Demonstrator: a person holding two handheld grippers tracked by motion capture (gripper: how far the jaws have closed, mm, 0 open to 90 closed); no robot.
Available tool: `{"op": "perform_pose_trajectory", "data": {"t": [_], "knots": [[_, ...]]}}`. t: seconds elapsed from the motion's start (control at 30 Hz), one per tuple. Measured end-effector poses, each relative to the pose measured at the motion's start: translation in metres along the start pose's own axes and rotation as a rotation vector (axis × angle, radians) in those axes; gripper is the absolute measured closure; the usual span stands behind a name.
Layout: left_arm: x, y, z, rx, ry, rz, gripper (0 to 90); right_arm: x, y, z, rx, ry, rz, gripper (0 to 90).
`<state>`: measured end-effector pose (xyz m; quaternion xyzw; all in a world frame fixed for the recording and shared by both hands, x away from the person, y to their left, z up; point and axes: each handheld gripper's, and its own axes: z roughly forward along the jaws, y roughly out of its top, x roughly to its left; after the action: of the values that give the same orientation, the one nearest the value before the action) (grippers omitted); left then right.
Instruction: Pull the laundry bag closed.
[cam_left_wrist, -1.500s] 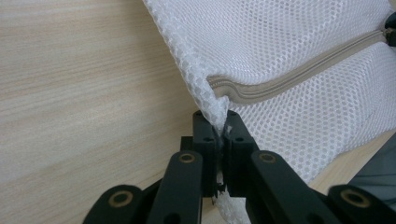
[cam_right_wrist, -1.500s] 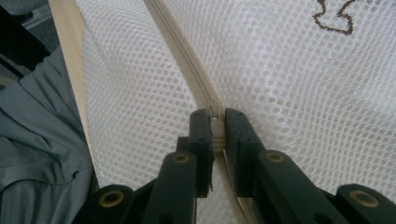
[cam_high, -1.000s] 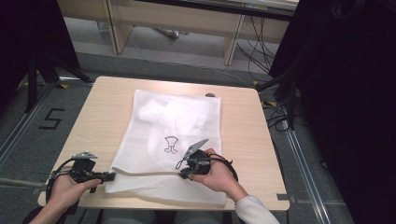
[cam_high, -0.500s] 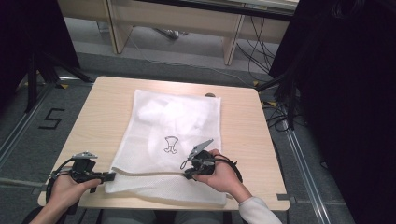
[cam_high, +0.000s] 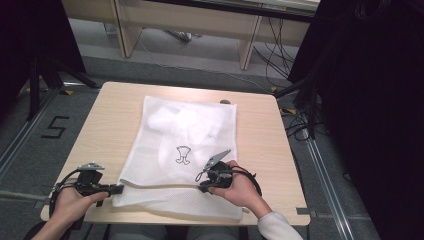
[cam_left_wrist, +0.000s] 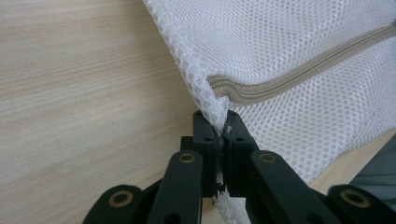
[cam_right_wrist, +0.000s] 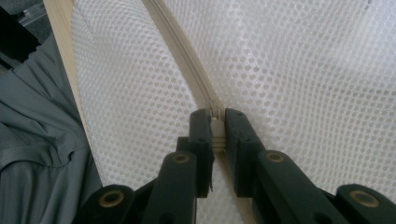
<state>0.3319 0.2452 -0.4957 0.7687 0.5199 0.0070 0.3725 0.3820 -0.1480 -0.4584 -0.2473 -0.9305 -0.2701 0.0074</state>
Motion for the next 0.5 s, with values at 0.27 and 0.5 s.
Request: {"op": "perform_pose_trajectory", "data": {"t": [0.27,0.5], "knots": [[0.0001,-0.0002,0.0,0.001,0.002,0.003,85.4,-0.0008,-0.0011,-0.0003,0.003,0.01,-0.011,82.5],[-0.0002,-0.0001,0.0,0.001,0.001,0.001,85.4,-0.0026,-0.006,-0.0034,-0.003,0.002,0.008,82.4]]}}
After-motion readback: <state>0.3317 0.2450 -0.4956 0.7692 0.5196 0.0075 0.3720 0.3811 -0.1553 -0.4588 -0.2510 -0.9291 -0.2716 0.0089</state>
